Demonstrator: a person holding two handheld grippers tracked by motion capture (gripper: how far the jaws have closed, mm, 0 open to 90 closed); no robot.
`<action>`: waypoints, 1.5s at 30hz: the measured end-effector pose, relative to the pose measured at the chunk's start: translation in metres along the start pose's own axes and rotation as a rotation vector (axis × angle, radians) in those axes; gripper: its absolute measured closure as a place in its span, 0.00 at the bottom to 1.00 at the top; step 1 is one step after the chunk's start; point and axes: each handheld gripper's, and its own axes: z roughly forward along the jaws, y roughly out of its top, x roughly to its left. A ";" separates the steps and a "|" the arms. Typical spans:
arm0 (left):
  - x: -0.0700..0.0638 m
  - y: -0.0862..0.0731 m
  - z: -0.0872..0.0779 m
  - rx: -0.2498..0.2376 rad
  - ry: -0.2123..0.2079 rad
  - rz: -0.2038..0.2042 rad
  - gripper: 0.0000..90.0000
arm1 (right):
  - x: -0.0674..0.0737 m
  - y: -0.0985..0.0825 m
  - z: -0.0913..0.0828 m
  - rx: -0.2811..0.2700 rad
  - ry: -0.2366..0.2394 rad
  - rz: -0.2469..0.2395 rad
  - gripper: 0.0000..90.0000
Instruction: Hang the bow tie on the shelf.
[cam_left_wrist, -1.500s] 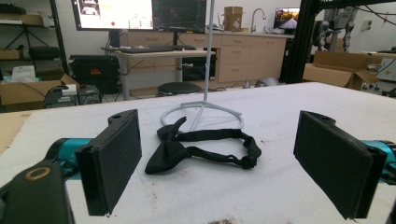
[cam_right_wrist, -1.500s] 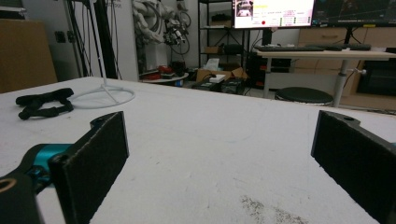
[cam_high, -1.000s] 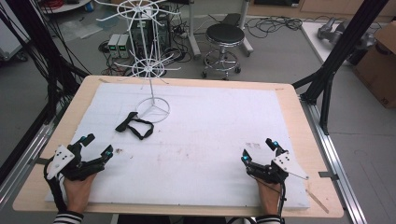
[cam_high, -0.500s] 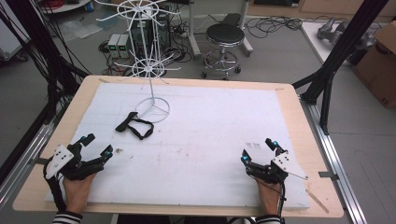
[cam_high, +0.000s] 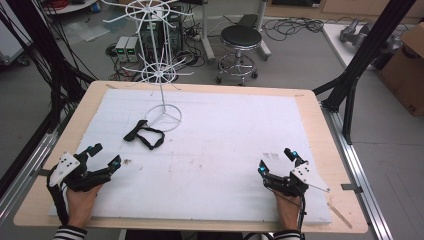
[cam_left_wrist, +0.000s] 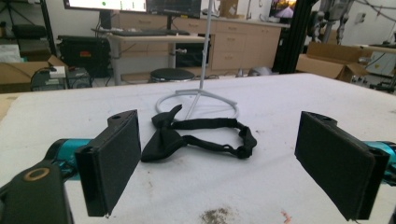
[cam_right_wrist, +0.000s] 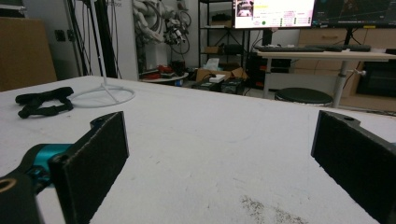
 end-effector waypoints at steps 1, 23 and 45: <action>0.001 0.001 0.000 0.016 0.002 0.008 0.16 | 0.000 0.000 0.000 0.000 0.000 0.000 0.03; 0.010 0.062 0.053 0.266 0.063 0.128 0.17 | 0.000 0.000 0.000 0.001 -0.004 -0.002 0.03; 0.012 0.059 0.104 0.540 0.091 0.194 0.20 | -0.001 0.000 0.000 -0.003 -0.005 -0.006 0.03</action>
